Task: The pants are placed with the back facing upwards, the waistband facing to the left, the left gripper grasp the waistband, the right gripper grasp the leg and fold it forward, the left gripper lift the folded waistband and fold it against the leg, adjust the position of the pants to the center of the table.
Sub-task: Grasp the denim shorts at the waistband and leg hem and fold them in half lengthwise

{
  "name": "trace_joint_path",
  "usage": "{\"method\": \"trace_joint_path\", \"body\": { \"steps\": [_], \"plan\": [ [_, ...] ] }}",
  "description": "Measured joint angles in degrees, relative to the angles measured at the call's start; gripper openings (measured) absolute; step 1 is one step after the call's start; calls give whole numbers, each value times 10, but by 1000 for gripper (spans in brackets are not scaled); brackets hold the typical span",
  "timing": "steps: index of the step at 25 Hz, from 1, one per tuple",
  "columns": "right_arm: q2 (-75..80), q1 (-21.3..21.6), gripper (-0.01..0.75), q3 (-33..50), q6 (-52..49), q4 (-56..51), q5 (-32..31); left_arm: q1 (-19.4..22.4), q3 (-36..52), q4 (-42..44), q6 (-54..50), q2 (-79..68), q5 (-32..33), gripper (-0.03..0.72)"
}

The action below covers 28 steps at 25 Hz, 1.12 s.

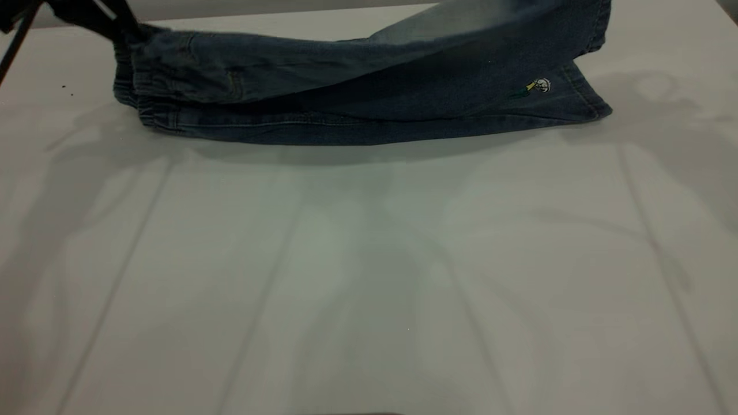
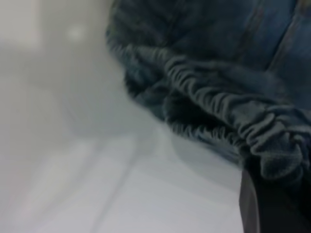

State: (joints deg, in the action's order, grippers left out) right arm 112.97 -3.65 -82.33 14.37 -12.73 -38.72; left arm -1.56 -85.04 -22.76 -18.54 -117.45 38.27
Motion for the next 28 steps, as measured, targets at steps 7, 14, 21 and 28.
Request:
{"method": "trace_joint_path", "body": {
  "steps": [7,14,21,28],
  "plan": [
    [54,3,27,-5,1,-7,39,0,0,-21,0,-2,-66,68],
    [74,3,29,-7,1,-40,125,0,0,-23,1,-33,-123,68],
    [79,3,67,-7,2,-54,199,0,0,-26,12,-82,-222,69],
    [110,3,234,-8,3,-75,246,-4,0,-27,43,-105,-289,95]
  ]
}}
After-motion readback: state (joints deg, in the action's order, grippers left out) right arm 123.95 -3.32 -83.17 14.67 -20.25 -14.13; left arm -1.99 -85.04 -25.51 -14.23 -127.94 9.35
